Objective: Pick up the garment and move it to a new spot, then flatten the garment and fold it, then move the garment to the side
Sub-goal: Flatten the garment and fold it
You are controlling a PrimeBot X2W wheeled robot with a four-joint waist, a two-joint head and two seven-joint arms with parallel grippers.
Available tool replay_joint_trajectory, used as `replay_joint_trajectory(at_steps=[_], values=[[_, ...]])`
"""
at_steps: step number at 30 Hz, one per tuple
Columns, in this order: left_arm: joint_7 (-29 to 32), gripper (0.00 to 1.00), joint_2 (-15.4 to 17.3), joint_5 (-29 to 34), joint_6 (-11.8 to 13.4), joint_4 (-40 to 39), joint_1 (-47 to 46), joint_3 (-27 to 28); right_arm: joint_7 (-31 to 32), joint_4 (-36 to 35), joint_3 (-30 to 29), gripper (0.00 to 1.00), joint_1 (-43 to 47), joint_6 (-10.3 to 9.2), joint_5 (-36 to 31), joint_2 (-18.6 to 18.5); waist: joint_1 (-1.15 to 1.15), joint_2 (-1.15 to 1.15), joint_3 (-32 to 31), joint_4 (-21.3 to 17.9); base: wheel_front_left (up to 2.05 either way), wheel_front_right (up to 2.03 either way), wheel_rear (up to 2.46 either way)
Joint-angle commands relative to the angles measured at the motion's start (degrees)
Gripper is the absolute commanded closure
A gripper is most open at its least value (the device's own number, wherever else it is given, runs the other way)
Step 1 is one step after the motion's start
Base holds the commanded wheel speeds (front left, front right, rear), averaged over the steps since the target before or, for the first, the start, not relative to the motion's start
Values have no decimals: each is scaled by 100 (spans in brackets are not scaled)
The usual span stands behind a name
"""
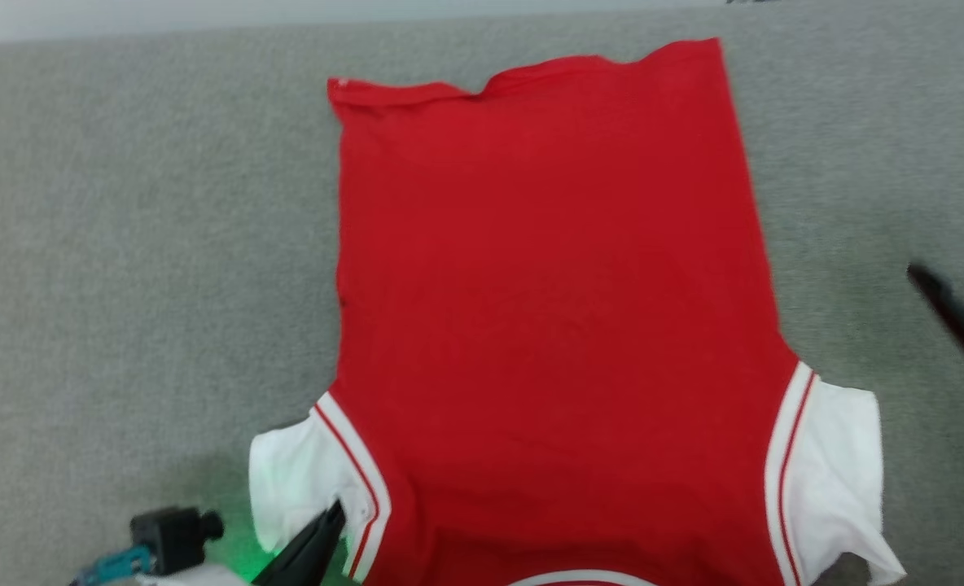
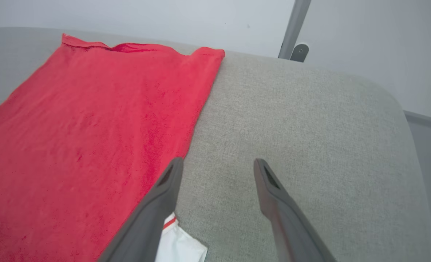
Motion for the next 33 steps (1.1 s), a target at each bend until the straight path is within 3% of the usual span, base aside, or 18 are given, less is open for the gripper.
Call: replay_joint_trajectory(at_steps=[1, 7, 14, 22, 29, 30, 31, 33], values=[[64, 100, -57, 113, 8, -40, -228, -66, 301, 226, 113, 0, -582, -6, 128, -25, 0, 0, 318, 324, 0, 0, 0], [214, 100, -285, 405, -83, -78, -817, -272, 1235, 1660, 737, 0, -2744, -6, 144, 158, 0, 0, 1010, 840, 0, 0, 0], [327, 100, -735, 631, -280, 217, -1344, -651, 1381, 3446, 1445, 0, -4582, -6, -486, 184, 0, 0, 1527, 1485, 0, 0, 0], [306, 100, -936, 533, -394, 418, -1536, -817, 1413, 4797, 1630, 0, -5528, -6, -759, 272, 0, 0, 1847, 1870, 0, 0, 0], [242, 100, -918, 541, -412, 672, -1705, -876, 1688, 5777, 2099, 2, -5722, -3, -1076, 474, 0, 0, 2017, 1907, 0, 0, 0], [236, 100, -920, 536, -416, 705, -1723, -883, 1710, 5845, 2164, 60, -5707, -1, -1065, 512, 0, 0, 2017, 1894, 0, 0, 0], [226, 100, -922, 531, -422, 732, -1737, -888, 1720, 5894, 2239, 100, -5689, 5, -1049, 535, 0, 0, 2012, 1876, 0, 0, 0], [203, 100, -928, 529, -422, 771, -1786, -905, 1759, 5981, 2383, 100, -5646, 14, -981, 542, 0, 0, 1984, 1838, 0, 0, 0]])
